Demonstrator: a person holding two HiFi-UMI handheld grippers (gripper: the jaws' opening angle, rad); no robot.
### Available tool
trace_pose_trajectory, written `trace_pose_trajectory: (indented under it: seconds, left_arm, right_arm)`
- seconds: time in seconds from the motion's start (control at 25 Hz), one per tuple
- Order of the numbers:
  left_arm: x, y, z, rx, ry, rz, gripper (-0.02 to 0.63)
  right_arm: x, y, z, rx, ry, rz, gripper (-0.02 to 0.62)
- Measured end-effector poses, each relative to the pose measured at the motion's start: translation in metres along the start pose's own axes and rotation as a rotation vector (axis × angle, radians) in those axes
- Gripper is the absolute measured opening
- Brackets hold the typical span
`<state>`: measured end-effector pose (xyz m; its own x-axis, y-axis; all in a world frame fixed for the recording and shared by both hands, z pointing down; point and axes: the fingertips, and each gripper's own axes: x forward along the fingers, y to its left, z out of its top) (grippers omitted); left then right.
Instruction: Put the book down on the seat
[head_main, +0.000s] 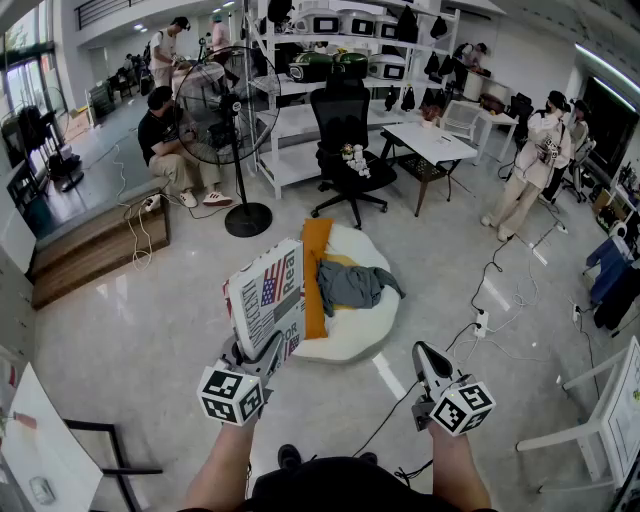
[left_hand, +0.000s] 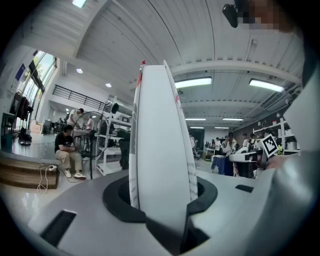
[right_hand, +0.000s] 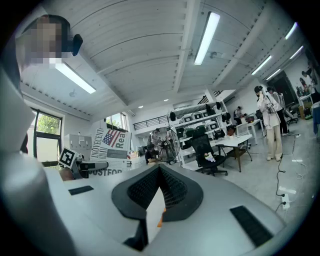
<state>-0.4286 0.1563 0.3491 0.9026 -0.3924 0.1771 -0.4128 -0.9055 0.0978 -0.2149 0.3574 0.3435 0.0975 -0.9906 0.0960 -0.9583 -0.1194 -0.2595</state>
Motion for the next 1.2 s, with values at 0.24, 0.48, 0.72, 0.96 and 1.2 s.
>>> trace_pose_trajectory:
  seconds: [0.24,0.48,0.72,0.96,1.2]
  left_arm:
    - [-0.009,0.015,-0.002,-0.007,-0.001,0.003,0.158]
    - [-0.019,0.031,-0.006,-0.014,0.003,-0.015,0.158]
    - [-0.037,0.052,-0.010,-0.014,-0.005,-0.042,0.158]
    - [-0.057,0.069,-0.016,-0.008,0.002,-0.070,0.158]
    - [-0.063,0.084,-0.022,-0.050,0.020,-0.046,0.158]
  right_arm:
    - [0.008,0.014,-0.006,-0.003,0.006,-0.006,0.012]
    - [0.025,0.037,-0.013,-0.002,0.013,-0.002,0.012]
    - [0.050,0.081,-0.024,0.029,0.018,0.076,0.012]
    - [0.069,0.120,-0.038,0.034,0.062,0.092,0.012]
    - [0.073,0.120,-0.039,0.042,0.096,0.087,0.013]
